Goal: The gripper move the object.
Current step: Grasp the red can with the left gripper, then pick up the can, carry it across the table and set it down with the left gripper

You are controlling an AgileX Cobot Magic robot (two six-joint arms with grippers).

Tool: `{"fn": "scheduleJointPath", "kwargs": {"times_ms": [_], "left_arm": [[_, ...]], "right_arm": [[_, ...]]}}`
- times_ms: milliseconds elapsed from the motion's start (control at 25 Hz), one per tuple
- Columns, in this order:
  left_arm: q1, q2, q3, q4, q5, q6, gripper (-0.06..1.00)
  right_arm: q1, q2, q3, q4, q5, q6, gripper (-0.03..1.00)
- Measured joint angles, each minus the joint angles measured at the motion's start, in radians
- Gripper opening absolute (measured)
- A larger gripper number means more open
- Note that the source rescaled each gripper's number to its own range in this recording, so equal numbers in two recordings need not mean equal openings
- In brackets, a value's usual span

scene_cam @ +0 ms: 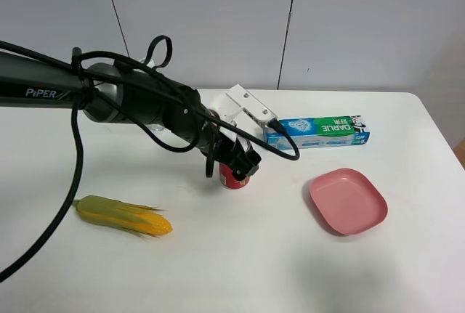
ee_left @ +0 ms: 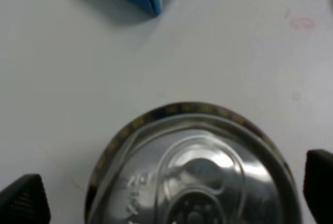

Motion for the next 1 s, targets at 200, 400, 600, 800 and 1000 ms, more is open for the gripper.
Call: {"fn": "scheduleJointPath", "kwargs": {"times_ms": [200,400,600,800,1000], "left_arm": [[0.0,0.006,0.0,-0.003,-0.007,0.0,1.0],[0.0,0.006,0.0,-0.005,-0.017,0.0,0.78],[0.0,0.006,0.0,-0.008,-0.015,-0.002,0.04],[0.0,-0.002,0.0,-0.007,-0.005,-0.008,0.04],[0.001,-0.055,-0.069,-0.006,0.103,-0.009,0.04]], "right_arm": [[0.0,0.0,0.0,0.0,0.0,0.0,1.0],[0.0,0.0,0.0,0.0,0.0,0.0,1.0],[0.0,0.0,0.0,0.0,0.0,0.0,1.0],[0.0,0.0,0.0,0.0,0.0,0.0,1.0],[0.0,0.0,0.0,0.0,0.0,0.0,1.0]]}}
